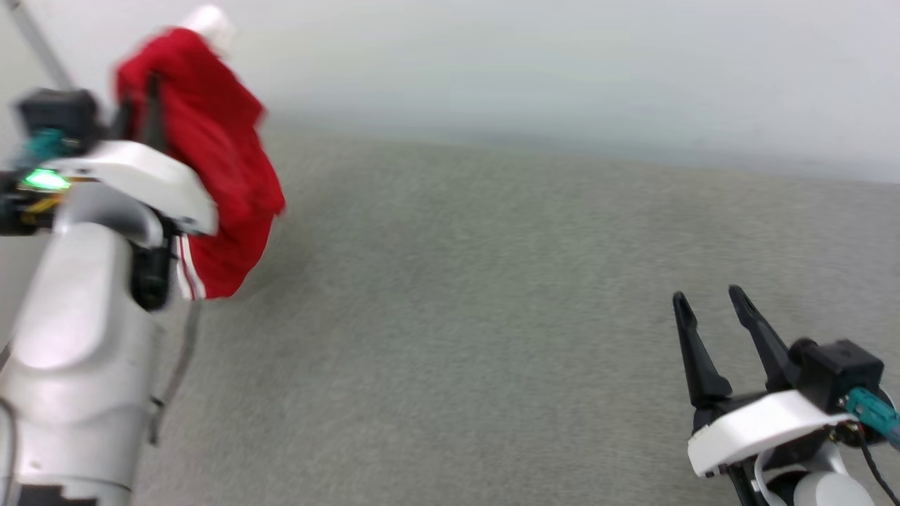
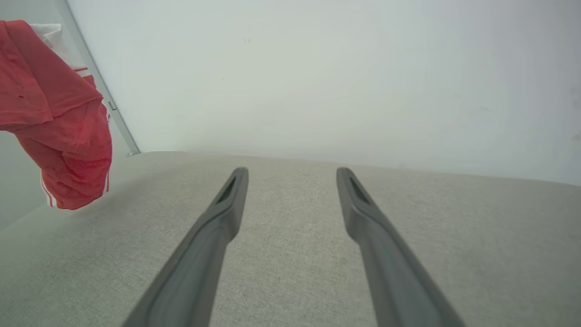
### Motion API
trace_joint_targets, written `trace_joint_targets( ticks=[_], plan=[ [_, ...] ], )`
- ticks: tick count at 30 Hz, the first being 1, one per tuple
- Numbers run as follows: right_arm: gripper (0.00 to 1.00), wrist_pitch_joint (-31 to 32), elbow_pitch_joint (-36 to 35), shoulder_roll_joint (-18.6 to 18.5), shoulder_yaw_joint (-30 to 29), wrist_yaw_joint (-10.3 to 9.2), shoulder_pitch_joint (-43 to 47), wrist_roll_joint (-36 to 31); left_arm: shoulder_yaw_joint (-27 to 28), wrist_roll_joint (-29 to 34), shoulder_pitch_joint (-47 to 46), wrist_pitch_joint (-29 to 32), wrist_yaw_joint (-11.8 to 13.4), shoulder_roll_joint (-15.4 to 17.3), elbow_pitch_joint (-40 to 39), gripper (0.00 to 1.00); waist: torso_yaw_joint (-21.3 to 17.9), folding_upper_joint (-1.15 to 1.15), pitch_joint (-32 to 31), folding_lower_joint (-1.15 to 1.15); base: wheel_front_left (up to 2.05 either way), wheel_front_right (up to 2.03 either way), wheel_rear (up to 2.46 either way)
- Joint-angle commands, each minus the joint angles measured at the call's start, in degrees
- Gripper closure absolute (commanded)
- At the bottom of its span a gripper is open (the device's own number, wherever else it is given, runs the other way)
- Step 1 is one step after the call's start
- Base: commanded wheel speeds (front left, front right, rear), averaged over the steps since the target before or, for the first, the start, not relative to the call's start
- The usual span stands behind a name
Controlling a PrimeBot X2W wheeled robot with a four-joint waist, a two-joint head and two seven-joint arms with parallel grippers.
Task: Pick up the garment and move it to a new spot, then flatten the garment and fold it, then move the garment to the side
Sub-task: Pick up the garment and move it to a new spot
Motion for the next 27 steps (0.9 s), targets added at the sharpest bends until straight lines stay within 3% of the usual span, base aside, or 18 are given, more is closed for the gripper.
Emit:
trace_joint_targets(
  ticks=[1, 14, 21, 27],
  plan=[
    [0.00, 0.05, 0.01, 0.06, -0.34, -0.02, 1.19, 0.37, -0.92, -0.25, 1.76, 1.03, -0.12, -1.38, -1.38, 1.00, -3.52, 0.00, -3.15, 0.02, 0.00, 0.00, 0.00],
    [0.00, 1.54, -1.32, 0.08, -1.33, -0.02, 3.66, 1.08, -9.52, -3.06, 14.29, 6.37, 1.18, -14.45, -21.45, 1.00, -14.81, 0.00, -3.73, 0.02, 0.00, 0.00, 0.00],
    [0.00, 2.25, -2.23, 0.09, -2.23, -0.02, 4.45, 1.02, -15.39, -4.31, 24.50, 6.44, 2.68, -17.07, -28.47, 1.00, -15.98, 0.00, -1.03, 0.02, 0.00, 0.00, 0.00],
    [0.00, 1.92, -2.86, 0.08, -2.38, -0.02, 2.95, 1.25, -16.64, -5.86, 32.77, 7.33, 4.91, -16.73, -26.84, 1.00, -13.90, 0.00, 3.21, 0.02, 0.00, 0.00, 0.00]
  ],
)
